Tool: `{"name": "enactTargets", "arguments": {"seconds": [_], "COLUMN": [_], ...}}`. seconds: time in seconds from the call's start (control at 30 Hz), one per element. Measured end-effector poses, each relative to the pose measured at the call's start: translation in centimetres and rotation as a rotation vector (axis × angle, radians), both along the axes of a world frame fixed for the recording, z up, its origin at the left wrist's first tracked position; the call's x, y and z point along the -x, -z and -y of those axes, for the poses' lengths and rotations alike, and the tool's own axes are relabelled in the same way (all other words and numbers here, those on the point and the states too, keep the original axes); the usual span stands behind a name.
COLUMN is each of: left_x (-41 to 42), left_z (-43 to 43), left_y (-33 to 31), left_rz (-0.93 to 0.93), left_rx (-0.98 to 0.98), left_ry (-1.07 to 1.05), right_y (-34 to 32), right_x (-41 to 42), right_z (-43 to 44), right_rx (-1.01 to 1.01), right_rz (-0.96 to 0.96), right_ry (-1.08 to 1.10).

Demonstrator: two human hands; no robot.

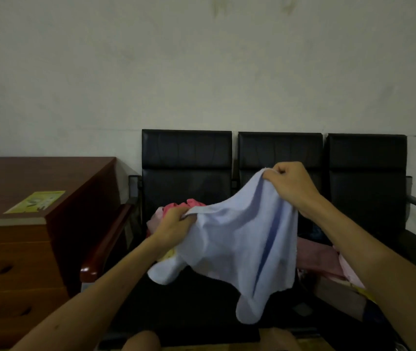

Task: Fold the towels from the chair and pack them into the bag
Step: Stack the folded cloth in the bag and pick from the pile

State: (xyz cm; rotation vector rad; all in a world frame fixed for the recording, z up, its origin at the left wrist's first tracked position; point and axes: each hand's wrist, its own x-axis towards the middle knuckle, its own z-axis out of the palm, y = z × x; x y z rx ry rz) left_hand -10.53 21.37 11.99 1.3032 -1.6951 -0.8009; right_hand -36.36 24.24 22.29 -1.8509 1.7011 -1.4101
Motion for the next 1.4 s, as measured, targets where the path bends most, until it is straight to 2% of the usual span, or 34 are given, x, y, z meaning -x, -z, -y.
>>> {"name": "enactTargets", "arguments": {"seconds": [0.17,0.27,0.37,0.43,0.5,0.6,0.67,0.77,0.87,0.97,1.03,1.07,1.1,1.2,1.23,1.33,1.4], "left_x": [0.9,1.9,3.0,3.8,4.1,3.3,2.6,1.6,0.4,-0.2,-0.6,-0.7,-0.7,-0.3,-0.1,0.2,0.1], "left_z": [0.1,0.4,0.8,0.6,0.7,1.3,1.6,0.9,0.1,0.2,0.5,0.5,0.6,0.8,0.8,0.6,0.5], "left_y": [-4.4,-6.6,-7.7,-8.1,-8.1,-7.7,-7.2,-6.4,-5.8,-5.1,-4.6,-4.4,-4.3,-4.2,-4.3,-4.8,-5.0], "left_rz": [-0.068,-0.041,-0.033,-0.042,-0.105,-0.256,-0.235,-0.169,0.012,0.108,0.122,0.121,0.115,0.142,0.161,0.198,0.21], "left_rx": [0.055,0.133,0.122,0.057,-0.027,-0.3,-0.382,-0.443,-0.339,-0.301,-0.292,-0.272,-0.241,-0.136,-0.109,-0.115,-0.199], "left_ry": [0.077,0.121,0.201,0.285,0.333,0.406,0.433,0.516,0.546,0.484,0.442,0.438,0.433,0.45,0.467,0.512,0.529], "right_y": [4.5,5.9,4.5,3.0,2.1,1.8,1.9,2.4,2.6,2.4,2.3,2.4,2.6,3.2,3.4,3.9,4.1], "right_x": [0.0,-0.5,-2.5,-4.1,-5.0,-5.2,-5.2,-5.5,-5.2,-4.7,-4.4,-4.2,-4.0,-3.6,-3.4,-2.7,-2.4], "right_z": [1.0,0.9,0.3,0.0,0.2,0.9,1.4,2.0,2.4,2.3,2.1,1.9,1.8,1.6,1.5,1.5,1.7], "right_rx": [-0.165,-0.39,-0.334,-0.266,-0.206,-0.217,-0.239,-0.155,-0.103,-0.052,-0.116,-0.17,-0.232,-0.499,-0.571,-0.557,-0.418], "right_rz": [-0.11,-0.148,0.101,0.159,0.075,-0.039,-0.119,-0.177,-0.092,0.183,0.36,0.385,0.336,-0.093,-0.161,-0.066,0.171], "right_ry": [-0.005,-0.236,-0.519,-0.597,-0.561,-0.459,-0.41,-0.358,-0.315,-0.227,-0.205,-0.222,-0.257,-0.395,-0.423,-0.432,-0.378]}}
